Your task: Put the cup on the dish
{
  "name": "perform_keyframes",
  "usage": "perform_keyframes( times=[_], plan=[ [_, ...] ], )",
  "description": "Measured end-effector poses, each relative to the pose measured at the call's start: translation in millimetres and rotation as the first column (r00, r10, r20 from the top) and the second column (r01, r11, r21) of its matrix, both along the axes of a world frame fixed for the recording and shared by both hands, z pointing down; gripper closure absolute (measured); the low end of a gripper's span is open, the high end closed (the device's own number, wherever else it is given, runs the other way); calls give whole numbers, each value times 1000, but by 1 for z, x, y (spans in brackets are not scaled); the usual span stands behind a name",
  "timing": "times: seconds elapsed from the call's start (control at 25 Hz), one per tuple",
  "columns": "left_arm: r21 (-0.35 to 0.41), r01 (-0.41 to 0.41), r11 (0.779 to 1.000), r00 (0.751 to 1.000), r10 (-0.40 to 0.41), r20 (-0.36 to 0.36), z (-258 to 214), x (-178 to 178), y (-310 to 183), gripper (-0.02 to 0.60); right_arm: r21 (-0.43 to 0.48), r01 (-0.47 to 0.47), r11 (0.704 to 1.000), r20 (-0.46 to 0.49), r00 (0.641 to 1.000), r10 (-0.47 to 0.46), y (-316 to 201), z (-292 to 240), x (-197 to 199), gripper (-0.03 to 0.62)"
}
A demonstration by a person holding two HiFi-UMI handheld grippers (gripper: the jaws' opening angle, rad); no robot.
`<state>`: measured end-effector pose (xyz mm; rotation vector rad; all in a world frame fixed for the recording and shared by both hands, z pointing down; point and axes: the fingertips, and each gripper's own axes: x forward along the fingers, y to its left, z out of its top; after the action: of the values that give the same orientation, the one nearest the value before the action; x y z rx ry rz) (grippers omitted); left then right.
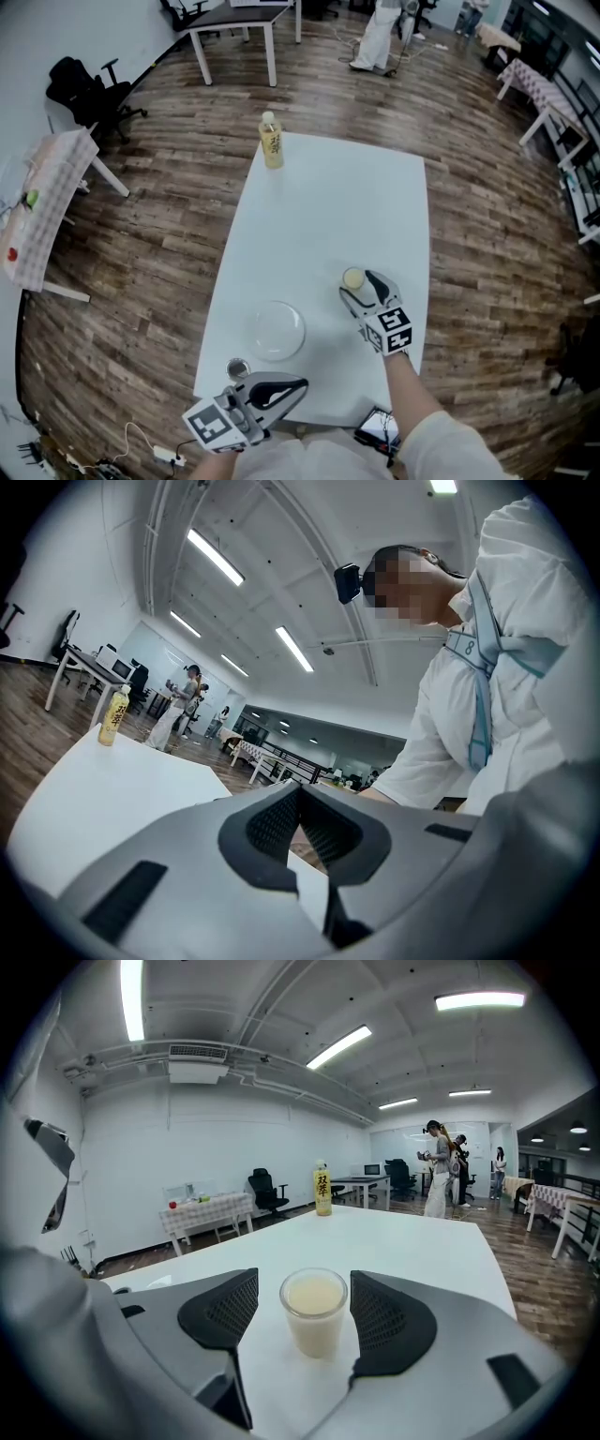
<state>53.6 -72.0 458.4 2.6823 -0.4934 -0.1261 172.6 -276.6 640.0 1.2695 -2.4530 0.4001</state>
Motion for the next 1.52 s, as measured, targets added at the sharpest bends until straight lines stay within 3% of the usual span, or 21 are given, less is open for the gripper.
perform_keyframes(
  times=[0.68,1.52],
  plan=[
    [-16,8,1000,1000,-8,18,5,-5,-3,580,-44,-3,999,-93,996,-1,-16,27,-3,306],
    [-2,25,1000,1000,-25,7,3,-12,-1,581,-61,-24,998,-97,995,18,-13,22,-4,309]
  ],
)
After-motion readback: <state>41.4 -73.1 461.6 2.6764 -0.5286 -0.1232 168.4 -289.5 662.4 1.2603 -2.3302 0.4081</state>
